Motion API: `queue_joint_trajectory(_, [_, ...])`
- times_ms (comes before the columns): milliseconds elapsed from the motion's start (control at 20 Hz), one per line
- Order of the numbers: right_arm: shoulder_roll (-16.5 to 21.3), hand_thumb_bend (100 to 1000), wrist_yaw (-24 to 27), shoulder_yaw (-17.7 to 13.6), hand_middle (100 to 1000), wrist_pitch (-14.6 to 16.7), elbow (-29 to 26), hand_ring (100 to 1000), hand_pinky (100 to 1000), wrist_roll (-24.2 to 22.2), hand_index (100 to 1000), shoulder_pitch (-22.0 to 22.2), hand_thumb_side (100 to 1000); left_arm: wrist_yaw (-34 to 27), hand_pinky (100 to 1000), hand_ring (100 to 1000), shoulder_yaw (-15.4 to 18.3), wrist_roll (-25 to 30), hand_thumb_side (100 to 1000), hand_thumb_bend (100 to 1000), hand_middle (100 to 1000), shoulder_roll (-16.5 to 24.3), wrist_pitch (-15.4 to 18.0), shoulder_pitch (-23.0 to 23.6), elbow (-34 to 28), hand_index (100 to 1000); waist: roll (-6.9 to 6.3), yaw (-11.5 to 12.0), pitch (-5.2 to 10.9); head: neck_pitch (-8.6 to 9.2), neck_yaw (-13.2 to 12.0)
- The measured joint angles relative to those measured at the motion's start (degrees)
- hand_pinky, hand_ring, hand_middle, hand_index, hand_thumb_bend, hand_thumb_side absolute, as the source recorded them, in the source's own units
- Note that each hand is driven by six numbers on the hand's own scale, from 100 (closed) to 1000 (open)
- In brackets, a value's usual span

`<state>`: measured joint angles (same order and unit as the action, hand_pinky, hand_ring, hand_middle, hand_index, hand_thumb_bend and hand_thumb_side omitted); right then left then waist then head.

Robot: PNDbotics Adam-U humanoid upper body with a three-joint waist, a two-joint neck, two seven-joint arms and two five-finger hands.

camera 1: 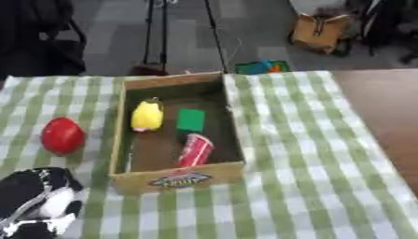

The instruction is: Pick up objects on the table and place them in the box.

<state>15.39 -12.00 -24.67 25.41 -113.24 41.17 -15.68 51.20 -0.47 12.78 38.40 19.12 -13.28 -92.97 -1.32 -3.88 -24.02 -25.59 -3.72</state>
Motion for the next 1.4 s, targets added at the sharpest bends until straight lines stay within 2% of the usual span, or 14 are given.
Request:
queue_joint_trajectory(850, [0.03,100,0.0,0.0,439,-0.44,0.0,521,551,0.33,516,0.15,567,-3.39,100,187,-1.82,11.92,258,100,173,2.41,-2.74,0.04,-4.58,190,-1.09,0.21,0.28,-0.02,0.65])
queue_joint_trajectory(1150, [0.06,100,-0.01,0.0,439,-0.6,0.0,521,550,0.35,516,0.52,563,-4.62,100,189,-2.49,14.7,251,100,172,2.95,-3.39,-0.13,-6.03,190,-1.34,0.22,0.29,-0.05,0.74])
queue_joint_trajectory(1200, [0.07,100,-0.01,0.0,439,-0.62,0.0,521,550,0.34,516,0.57,562,-4.87,100,188,-2.53,15.02,281,100,171,2.98,-3.5,-0.18,-6.2,190,-1.38,0.23,0.29,-0.05,0.78])
queue_joint_trajectory(1250, [0.08,100,-0.01,0.0,439,-0.64,0.0,521,550,0.32,516,0.57,560,-5.07,100,188,-2.59,15.33,252,100,171,3.04,-3.6,-0.22,-6.45,190,-1.41,0.24,0.29,-0.06,0.83])
queue_joint_trajectory(1400, [0.1,100,-0.02,0.0,439,-0.68,0.0,521,550,0.29,516,0.59,560,-5.69,100,188,-2.6,16.08,252,100,170,3.34,-4.03,-0.46,-7.56,190,-1.42,0.3,0.33,-0.08,0.89])
